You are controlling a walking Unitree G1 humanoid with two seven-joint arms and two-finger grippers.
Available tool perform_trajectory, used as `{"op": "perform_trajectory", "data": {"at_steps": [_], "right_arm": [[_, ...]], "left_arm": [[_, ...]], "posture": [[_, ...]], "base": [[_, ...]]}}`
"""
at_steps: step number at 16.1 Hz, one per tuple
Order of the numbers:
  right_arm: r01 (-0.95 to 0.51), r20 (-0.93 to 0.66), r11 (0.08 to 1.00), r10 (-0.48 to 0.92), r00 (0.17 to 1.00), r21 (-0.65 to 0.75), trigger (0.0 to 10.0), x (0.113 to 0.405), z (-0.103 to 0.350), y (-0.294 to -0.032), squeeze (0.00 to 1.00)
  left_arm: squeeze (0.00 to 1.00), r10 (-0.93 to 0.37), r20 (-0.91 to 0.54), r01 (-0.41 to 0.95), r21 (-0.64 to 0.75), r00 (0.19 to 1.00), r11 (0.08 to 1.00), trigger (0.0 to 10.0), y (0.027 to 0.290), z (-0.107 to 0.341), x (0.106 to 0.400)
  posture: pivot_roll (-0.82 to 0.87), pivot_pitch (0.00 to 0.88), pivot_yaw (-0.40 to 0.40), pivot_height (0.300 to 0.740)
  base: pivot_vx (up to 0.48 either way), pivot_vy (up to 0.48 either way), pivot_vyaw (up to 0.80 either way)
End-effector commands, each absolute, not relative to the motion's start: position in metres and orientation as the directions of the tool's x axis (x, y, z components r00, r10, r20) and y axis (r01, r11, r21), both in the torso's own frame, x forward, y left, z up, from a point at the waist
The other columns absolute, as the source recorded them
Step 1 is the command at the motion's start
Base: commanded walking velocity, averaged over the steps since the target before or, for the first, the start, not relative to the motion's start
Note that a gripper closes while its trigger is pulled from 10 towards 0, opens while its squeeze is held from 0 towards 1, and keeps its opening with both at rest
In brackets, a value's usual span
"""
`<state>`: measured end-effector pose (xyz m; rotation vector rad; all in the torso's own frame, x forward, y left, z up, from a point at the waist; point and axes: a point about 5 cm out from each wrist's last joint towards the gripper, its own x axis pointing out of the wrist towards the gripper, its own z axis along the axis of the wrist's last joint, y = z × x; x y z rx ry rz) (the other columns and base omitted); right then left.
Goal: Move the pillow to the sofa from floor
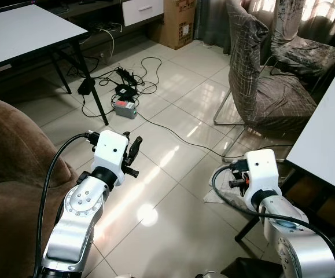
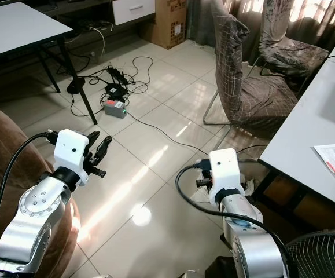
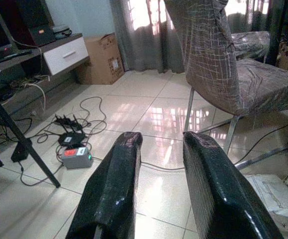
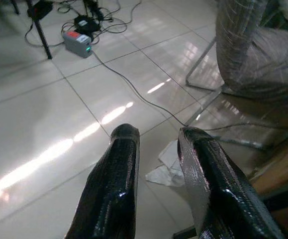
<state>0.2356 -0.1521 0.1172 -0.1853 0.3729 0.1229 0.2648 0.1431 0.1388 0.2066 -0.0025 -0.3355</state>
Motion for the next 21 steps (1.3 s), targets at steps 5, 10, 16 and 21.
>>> {"op": "perform_trajectory", "data": {"at_steps": [5, 10, 16, 21], "right_arm": [[-0.181, -0.365, 0.968, 0.108, 0.925, -0.173, 10.0, 0.2351, 0.1154, -0.1487, 0.0], [-0.196, -0.363, 0.963, 0.118, 0.924, -0.184, 10.0, 0.234, 0.1132, -0.1481, 0.0], [-0.209, -0.364, 0.959, 0.128, 0.923, -0.193, 10.0, 0.2339, 0.1114, -0.1479, 0.0], [-0.211, -0.364, 0.957, 0.129, 0.922, -0.196, 10.0, 0.2346, 0.1101, -0.1485, 0.0]], "left_arm": [[0.0, -0.339, -0.034, 0.339, 0.211, 0.94, 0.917, 10.0, 0.1423, 0.1375, 0.263], [0.0, -0.344, -0.035, 0.343, 0.217, 0.938, 0.914, 10.0, 0.1424, 0.1367, 0.2626], [0.0, -0.338, -0.04, 0.338, 0.223, 0.94, 0.915, 10.0, 0.1435, 0.1349, 0.2628], [0.0, -0.329, -0.035, 0.328, 0.233, 0.944, 0.916, 10.0, 0.1446, 0.1354, 0.263]], "posture": [[-0.03, 0.019, 0.01, 0.74], [-0.03, 0.007, 0.009, 0.74], [-0.03, 0.0, 0.007, 0.74], [-0.03, 0.0, 0.007, 0.74]], "base": [[0.0, 0.0, 0.51], [0.0, 0.0, 0.8], [0.0, 0.0, 0.8], [0.0, 0.0, 0.8]]}}
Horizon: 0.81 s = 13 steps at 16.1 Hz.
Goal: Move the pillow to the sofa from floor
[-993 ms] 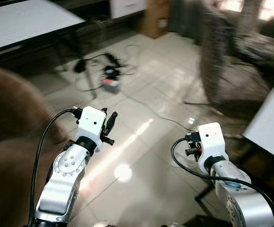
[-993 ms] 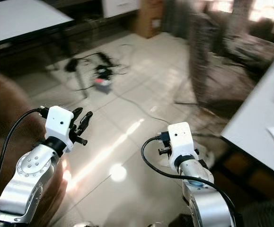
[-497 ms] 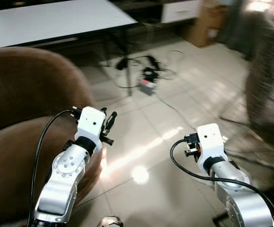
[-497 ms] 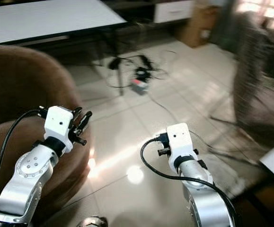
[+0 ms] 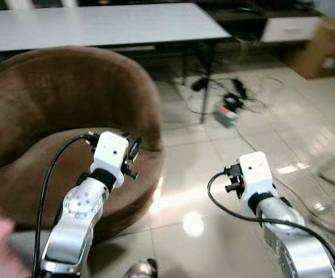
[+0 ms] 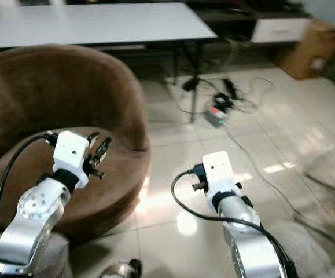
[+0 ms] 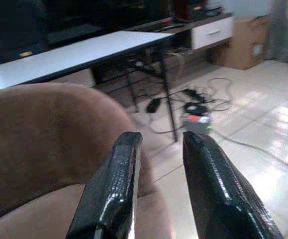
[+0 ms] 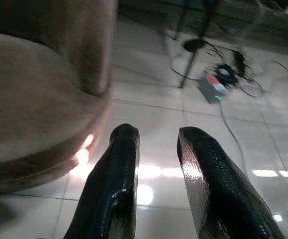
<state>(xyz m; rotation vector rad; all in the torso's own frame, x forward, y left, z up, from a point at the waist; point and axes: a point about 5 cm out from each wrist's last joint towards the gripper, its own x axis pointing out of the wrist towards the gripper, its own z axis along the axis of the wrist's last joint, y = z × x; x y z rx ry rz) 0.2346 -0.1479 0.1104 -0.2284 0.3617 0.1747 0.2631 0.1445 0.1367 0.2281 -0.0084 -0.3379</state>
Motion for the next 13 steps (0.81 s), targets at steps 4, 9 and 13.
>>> {"op": "perform_trajectory", "data": {"at_steps": [4, 9, 13], "right_arm": [[-0.219, -0.361, 0.954, 0.135, 0.923, -0.202, 10.0, 0.2353, 0.1098, -0.1487, 0.0], [-0.237, -0.346, 0.95, 0.157, 0.925, -0.203, 10.0, 0.2357, 0.111, -0.1479, 0.0], [-0.257, -0.337, 0.947, 0.181, 0.924, -0.195, 10.0, 0.2371, 0.1113, -0.1466, 0.0]], "left_arm": [[0.0, -0.314, -0.039, 0.314, 0.222, 0.949, 0.923, 10.0, 0.1462, 0.1348, 0.263], [0.0, -0.288, -0.034, 0.289, 0.222, 0.957, 0.931, 10.0, 0.1486, 0.1345, 0.2617], [0.0, -0.259, 0.009, 0.25, 0.24, 0.966, 0.938, 10.0, 0.1537, 0.1389, 0.2631]], "posture": [[-0.03, 0.004, 0.005, 0.74], [-0.03, 0.011, 0.007, 0.74], [-0.02, 0.02, 0.006, 0.74]], "base": [[0.0, 0.0, 0.8], [0.0, 0.0, 0.8], [0.0, 0.0, 0.8]]}}
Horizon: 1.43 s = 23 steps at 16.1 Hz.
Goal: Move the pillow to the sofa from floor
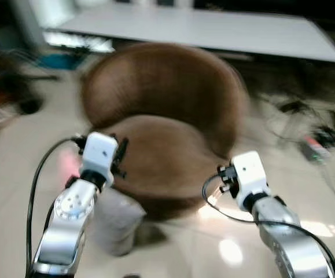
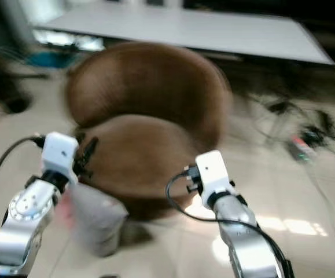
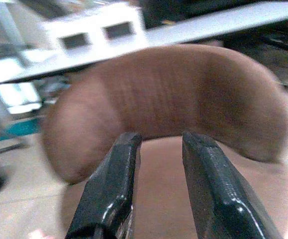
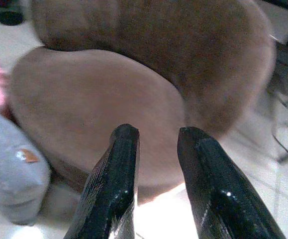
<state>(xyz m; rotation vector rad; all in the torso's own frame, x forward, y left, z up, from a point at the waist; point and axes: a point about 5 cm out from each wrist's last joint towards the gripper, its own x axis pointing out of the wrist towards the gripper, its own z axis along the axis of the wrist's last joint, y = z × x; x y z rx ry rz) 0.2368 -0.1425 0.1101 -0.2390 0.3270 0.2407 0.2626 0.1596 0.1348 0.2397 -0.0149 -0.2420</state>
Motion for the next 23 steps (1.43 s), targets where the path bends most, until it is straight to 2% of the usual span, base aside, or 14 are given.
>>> {"op": "perform_trajectory", "data": {"at_steps": [1, 3, 9, 18, 23], "right_arm": [[-0.259, -0.336, 0.946, 0.184, 0.924, -0.195, 10.0, 0.2378, 0.111, -0.1466, 0.0], [-0.261, -0.329, 0.942, 0.184, 0.926, -0.209, 10.0, 0.2408, 0.1112, -0.1463, 0.0], [-0.285, -0.33, 0.933, 0.204, 0.922, -0.219, 10.0, 0.2428, 0.1093, -0.1444, 0.0], [-0.292, -0.324, 0.93, 0.212, 0.922, -0.222, 10.0, 0.2439, 0.1077, -0.143, 0.0], [-0.306, -0.332, 0.931, 0.23, 0.915, -0.198, 10.0, 0.2428, 0.1048, -0.1452, 0.0]], "left_arm": [[0.0, -0.26, 0.015, 0.25, 0.23, 0.965, 0.94, 10.0, 0.1536, 0.1403, 0.2635], [0.0, -0.269, 0.015, 0.259, 0.222, 0.963, 0.94, 10.0, 0.152, 0.1407, 0.2635], [0.0, -0.267, 0.007, 0.259, 0.219, 0.964, 0.941, 10.0, 0.1525, 0.139, 0.2639], [0.0, -0.27, 0.008, 0.262, 0.219, 0.963, 0.94, 10.0, 0.1528, 0.1393, 0.2648], [0.0, -0.267, 0.015, 0.258, 0.215, 0.964, 0.942, 10.0, 0.1509, 0.1394, 0.2645]], "posture": [[-0.02, 0.024, 0.007, 0.74], [-0.03, 0.026, 0.008, 0.74], [-0.02, 0.029, 0.006, 0.74], [-0.03, 0.026, 0.007, 0.74], [-0.03, 0.028, 0.006, 0.735]], "base": [[0.0, 0.0, 0.8], [0.332, 0.0, 0.8], [0.353, 0.0, 0.08], [0.35, 0.0, 0.76], [0.187, 0.0, 0.0]]}}
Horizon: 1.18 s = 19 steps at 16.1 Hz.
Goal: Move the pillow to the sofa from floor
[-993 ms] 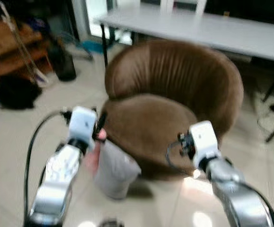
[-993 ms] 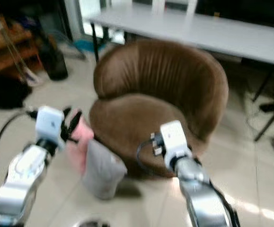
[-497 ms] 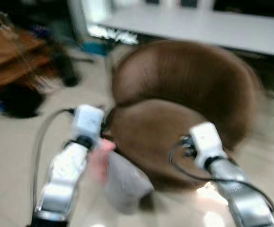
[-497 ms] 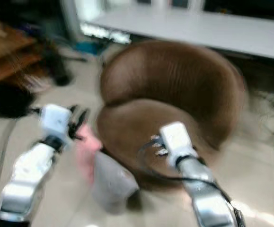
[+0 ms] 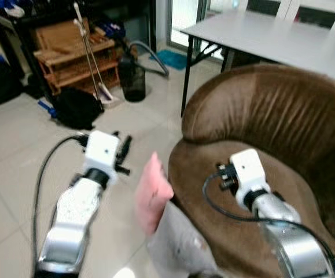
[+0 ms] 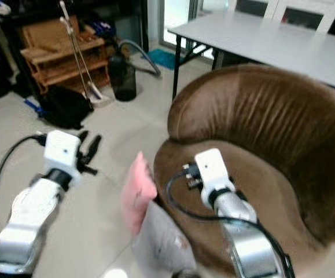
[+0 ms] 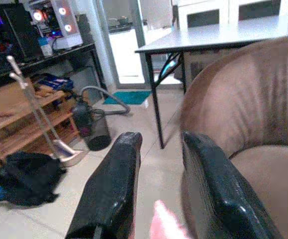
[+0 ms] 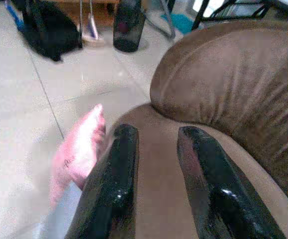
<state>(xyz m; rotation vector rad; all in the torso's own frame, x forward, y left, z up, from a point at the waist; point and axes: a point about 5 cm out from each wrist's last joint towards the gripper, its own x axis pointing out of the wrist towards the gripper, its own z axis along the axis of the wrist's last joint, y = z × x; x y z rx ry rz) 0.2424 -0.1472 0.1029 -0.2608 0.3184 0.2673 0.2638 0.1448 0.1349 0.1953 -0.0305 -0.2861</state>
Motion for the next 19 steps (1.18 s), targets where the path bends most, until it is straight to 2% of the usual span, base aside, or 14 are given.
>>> {"op": "perform_trajectory", "data": {"at_steps": [1, 19], "right_arm": [[-0.306, -0.329, 0.935, 0.237, 0.914, -0.179, 10.0, 0.242, 0.105, -0.145, 0.0], [-0.353, -0.341, 0.914, 0.274, 0.899, -0.199, 10.0, 0.236, 0.102, -0.144, 0.0]], "left_arm": [[0.0, -0.268, 0.009, 0.26, 0.215, 0.963, 0.941, 10.0, 0.151, 0.138, 0.264], [0.0, -0.277, 0.014, 0.27, 0.183, 0.961, 0.945, 10.0, 0.156, 0.126, 0.254]], "posture": [[-0.03, 0.027, 0.006, 0.73], [-0.03, 0.012, -0.009, 0.585]], "base": [[0.0, 0.0, 0.0], [0.0, 0.0, 0.0]]}}
